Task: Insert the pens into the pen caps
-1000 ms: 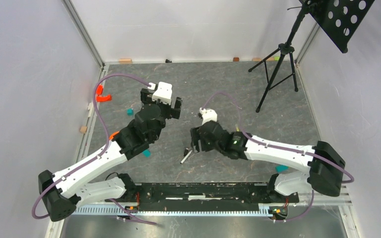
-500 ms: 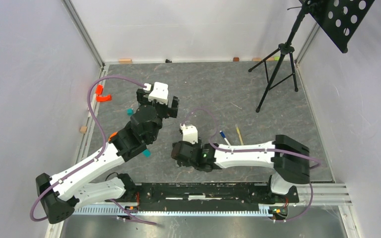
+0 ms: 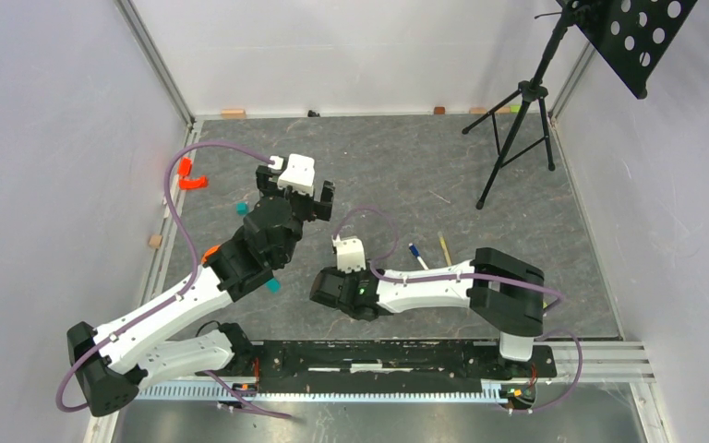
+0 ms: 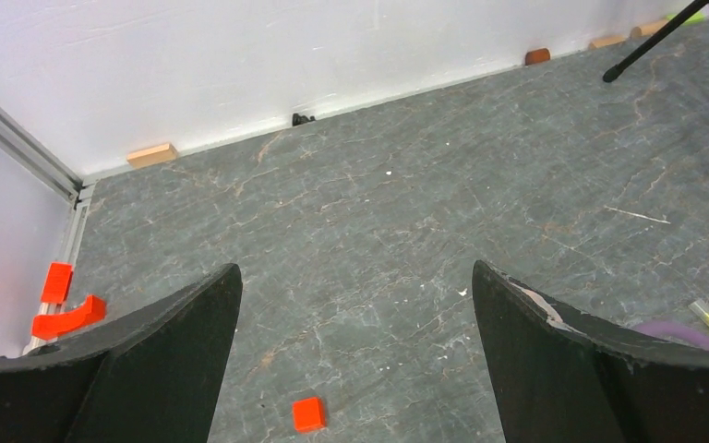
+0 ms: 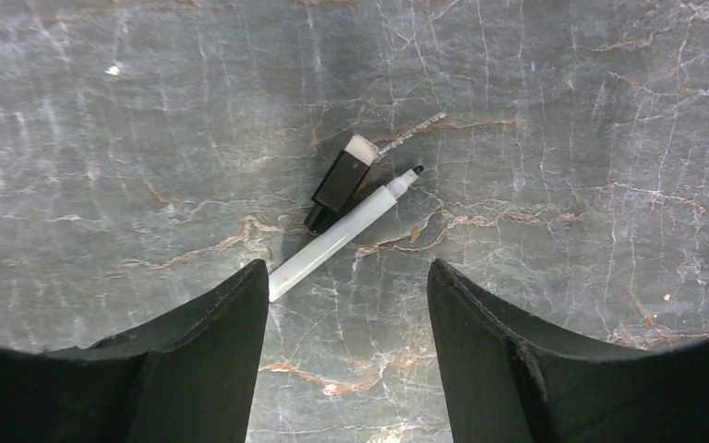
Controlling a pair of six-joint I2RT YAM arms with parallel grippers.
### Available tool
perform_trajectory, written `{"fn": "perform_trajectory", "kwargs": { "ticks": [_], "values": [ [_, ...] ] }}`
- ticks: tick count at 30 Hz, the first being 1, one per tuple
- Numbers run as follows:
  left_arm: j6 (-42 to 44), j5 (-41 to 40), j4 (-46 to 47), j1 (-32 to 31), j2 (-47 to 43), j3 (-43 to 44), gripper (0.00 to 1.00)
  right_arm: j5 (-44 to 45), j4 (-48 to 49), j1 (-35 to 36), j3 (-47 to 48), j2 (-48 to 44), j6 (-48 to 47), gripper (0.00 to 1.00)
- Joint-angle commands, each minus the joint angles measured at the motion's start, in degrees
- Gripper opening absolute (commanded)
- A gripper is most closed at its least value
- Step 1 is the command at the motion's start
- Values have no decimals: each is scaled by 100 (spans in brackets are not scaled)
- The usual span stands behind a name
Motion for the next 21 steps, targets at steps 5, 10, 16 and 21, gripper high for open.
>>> {"fn": "perform_trajectory", "kwargs": {
  "ticks": [5,10,16,21],
  "values": [
    [140,142,210,-5,-64,-7,100,231,-134,4,130,316,-43,66],
    [134,160,202,-4,-48,-6,100,207,-305,4,7,261,-80,60],
    [118,198,195,-1,0,2,100,121,45,4,-703,-273,-557,46],
    [132,204,184,-2,30,6,100,118,96,-5,-1005,-527,-845,40]
  ]
}}
